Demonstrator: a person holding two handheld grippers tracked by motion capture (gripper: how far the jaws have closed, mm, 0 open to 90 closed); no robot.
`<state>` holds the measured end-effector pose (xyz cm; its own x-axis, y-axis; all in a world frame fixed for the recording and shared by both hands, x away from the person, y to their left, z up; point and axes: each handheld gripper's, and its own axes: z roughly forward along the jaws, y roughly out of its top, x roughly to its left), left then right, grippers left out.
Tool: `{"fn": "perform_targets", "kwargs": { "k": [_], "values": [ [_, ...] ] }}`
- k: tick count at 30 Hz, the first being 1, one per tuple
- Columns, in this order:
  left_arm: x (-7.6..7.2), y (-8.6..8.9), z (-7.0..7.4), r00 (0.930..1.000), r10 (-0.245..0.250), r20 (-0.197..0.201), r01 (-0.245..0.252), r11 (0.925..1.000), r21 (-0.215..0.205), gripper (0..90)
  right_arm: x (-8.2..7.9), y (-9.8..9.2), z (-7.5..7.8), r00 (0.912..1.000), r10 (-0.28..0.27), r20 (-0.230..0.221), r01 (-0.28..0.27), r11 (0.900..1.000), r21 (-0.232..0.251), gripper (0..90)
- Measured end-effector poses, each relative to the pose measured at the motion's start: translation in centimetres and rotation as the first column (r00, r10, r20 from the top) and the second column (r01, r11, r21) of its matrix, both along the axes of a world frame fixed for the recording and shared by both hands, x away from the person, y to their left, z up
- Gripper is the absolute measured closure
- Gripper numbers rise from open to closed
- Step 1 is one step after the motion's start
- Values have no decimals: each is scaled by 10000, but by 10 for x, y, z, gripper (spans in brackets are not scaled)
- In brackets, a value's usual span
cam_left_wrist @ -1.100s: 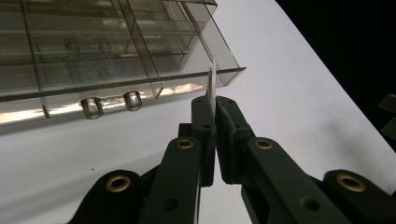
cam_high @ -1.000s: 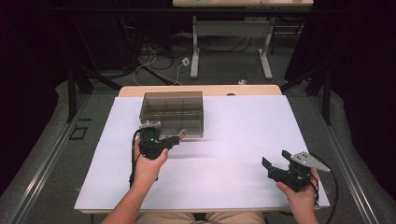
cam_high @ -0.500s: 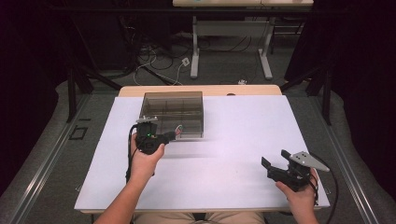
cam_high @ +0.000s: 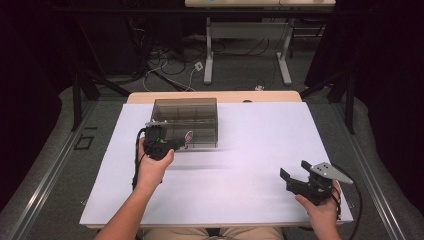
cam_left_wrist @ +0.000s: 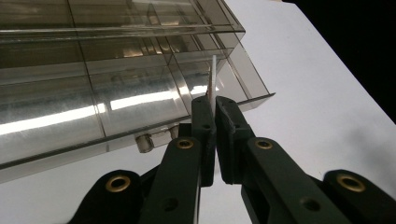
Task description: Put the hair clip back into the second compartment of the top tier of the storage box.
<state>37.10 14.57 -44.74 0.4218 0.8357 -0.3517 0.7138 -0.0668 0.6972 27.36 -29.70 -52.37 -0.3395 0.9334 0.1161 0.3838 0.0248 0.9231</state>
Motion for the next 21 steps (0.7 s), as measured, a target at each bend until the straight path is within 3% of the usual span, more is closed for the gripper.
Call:
{"fn": "perform_targets", "kwargs": {
  "k": [2, 7, 21],
  "values": [
    [2, 1, 1, 9999, -78, -115, 79, 9999, 85, 875, 0, 0, 0, 10000, -9, 36, 9, 10000, 6, 143],
    [6, 3, 0, 10000, -30, -15, 30, 9999, 151, 875, 0, 1, 0, 10000, 16, 28, -16, 10000, 3, 143],
    [17, 3, -5, 9999, 74, 83, -81, 9966, 818, 875, 0, 0, 0, 10000, -30, 3, 30, 10000, 47, 143]
  ]
}}
